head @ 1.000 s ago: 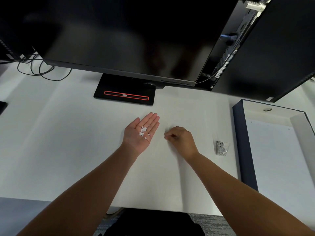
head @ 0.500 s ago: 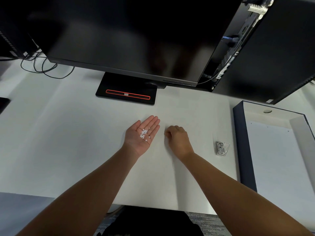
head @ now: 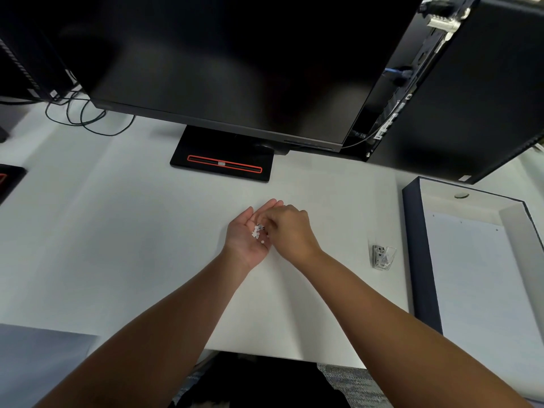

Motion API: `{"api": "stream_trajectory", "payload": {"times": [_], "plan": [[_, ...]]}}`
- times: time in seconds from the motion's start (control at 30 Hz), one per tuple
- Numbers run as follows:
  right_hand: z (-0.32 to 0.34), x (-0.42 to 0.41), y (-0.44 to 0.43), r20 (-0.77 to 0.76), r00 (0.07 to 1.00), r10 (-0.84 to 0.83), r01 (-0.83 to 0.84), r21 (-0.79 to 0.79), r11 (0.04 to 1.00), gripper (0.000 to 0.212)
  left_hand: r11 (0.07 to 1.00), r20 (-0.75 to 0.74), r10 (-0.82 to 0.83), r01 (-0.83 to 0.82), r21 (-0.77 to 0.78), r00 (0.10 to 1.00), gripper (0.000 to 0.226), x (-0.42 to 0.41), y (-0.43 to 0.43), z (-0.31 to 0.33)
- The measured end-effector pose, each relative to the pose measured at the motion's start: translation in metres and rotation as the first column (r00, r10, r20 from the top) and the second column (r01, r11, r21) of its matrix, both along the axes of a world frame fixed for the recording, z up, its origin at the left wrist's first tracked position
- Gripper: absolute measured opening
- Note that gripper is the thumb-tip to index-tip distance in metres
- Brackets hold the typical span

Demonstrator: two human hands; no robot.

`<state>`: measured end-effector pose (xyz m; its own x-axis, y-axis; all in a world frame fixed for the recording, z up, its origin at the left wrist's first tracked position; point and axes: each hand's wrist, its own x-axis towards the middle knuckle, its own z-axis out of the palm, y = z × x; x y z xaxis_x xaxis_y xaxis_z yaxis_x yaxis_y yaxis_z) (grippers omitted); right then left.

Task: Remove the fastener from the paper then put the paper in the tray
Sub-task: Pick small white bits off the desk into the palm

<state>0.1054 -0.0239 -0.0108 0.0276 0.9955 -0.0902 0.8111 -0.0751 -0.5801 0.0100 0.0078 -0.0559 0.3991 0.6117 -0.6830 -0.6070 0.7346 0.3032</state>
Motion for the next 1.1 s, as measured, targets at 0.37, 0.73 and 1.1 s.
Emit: {"api": "stream_trajectory", "payload": {"times": [0.37, 0.73, 1.1], "plan": [[-0.003, 0.028, -0.003, -0.282, 0.949, -0.141, 0.180, 0.116, 0.977, 0.017, 0.996, 0.050, 0.087, -0.087, -0.004, 0.995, 0.044, 0.002, -0.006, 0.021], [-0.061, 0.065, -0.037, 0.062, 0.993, -0.096, 0.088, 0.114, 0.990, 0.032, 0.992, 0.161, 0.110, -0.118, 0.038, 0.981, 0.046, -0.009, 0.000, 0.020], [-0.064, 0.055, -0.030, 0.012, 1.000, -0.018, 0.017, 0.073, 0.997, 0.028, 0.991, 0.187, 0.123, -0.131, 0.029, 0.975, 0.046, -0.012, -0.004, 0.017]]}}
